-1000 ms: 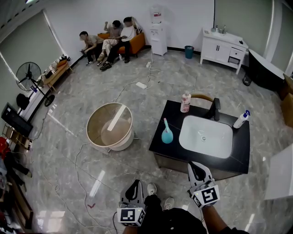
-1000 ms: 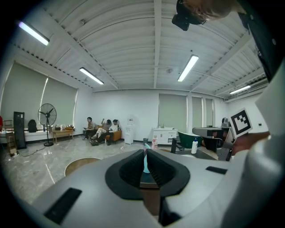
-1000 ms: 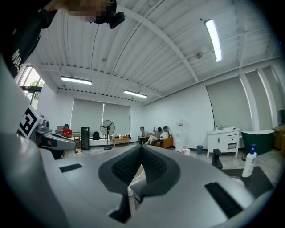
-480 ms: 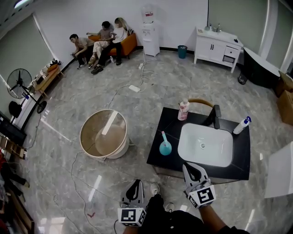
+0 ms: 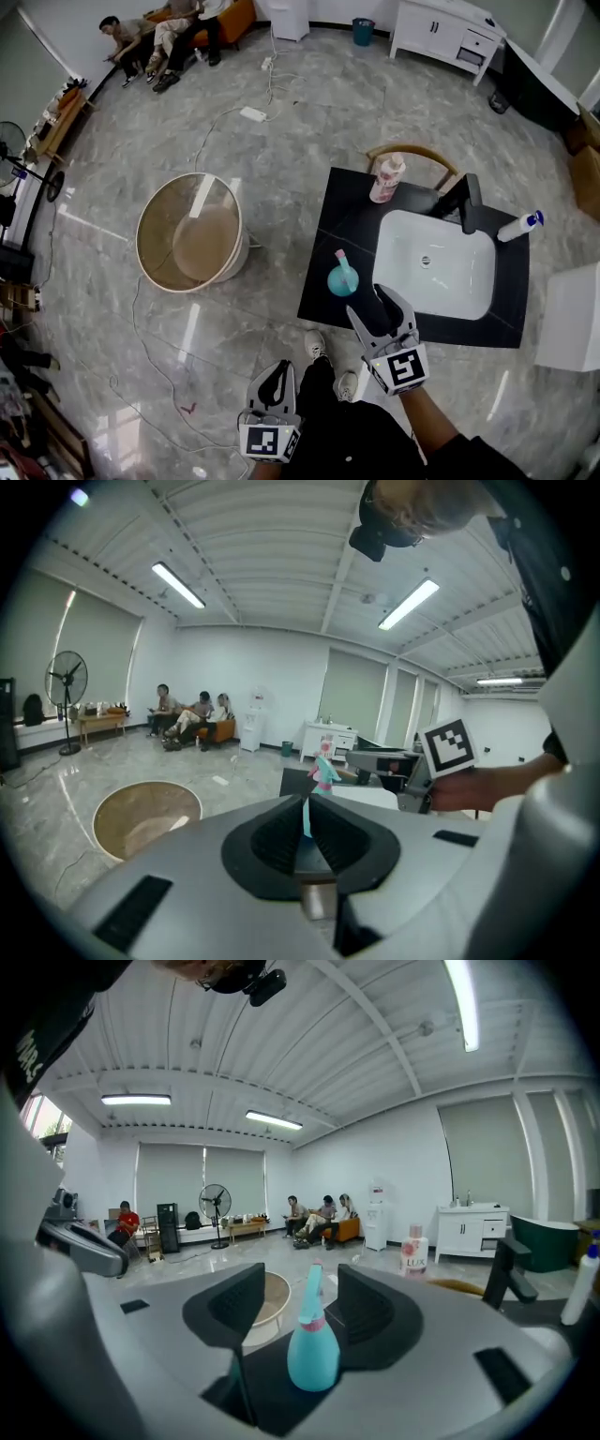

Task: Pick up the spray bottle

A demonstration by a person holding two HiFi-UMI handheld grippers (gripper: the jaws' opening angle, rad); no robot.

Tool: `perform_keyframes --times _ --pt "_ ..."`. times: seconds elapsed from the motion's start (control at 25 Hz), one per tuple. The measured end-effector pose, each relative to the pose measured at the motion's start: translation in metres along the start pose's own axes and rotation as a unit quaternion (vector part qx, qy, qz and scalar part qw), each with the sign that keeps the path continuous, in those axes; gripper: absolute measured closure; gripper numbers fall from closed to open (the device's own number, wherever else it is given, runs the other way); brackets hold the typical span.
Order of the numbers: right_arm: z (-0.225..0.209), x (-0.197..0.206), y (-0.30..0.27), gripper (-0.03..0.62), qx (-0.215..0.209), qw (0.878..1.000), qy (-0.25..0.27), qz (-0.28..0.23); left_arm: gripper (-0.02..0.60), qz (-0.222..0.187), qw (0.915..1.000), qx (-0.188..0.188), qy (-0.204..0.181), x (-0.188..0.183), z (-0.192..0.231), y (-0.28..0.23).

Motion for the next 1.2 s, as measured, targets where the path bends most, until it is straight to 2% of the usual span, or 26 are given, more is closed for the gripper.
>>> perform_keyframes --times 0.28,0.56,0.64,0.8,1.12,1.2 --pt "-0.007 0.044 -0.082 0.364 0.007 0.999 -0.01 0.03 0.552 0.077 0.9965 0.015 0.028 0.043 0.029 -0.036" --pt "-0.01 0.062 -0.116 0.371 0.049 0.999 -0.022 0.001 0.552 0.109 0.9929 0.016 0.045 0.071 0.052 -0.057" --pt "-0.011 0.063 -0.116 0.446 0.058 0.998 -0.015 -0.004 0.552 0.111 0.9927 0.015 0.046 0.073 0.055 -0.058" --pt "-0.011 0.06 -0.113 0.486 0.056 0.998 -0.011 -0.004 0.552 0.104 0.9935 0.015 0.046 0.069 0.057 -0.058" --pt "-0.012 0.012 -0.073 0.491 0.035 0.999 -0.007 -0.026 0.552 0.056 0.998 0.017 0.024 0.035 0.044 -0.049" --pt "-0.014 -0.004 -0.055 0.491 0.028 0.999 0.008 -0.032 0.552 0.039 0.999 0.017 0.016 0.022 0.039 -0.046"
Point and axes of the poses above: the fingertips, and each gripper's own axes: y backward along the fingers, z to its left, x out of its underside, the point moved 8 cm from there along y, backward along the fingers
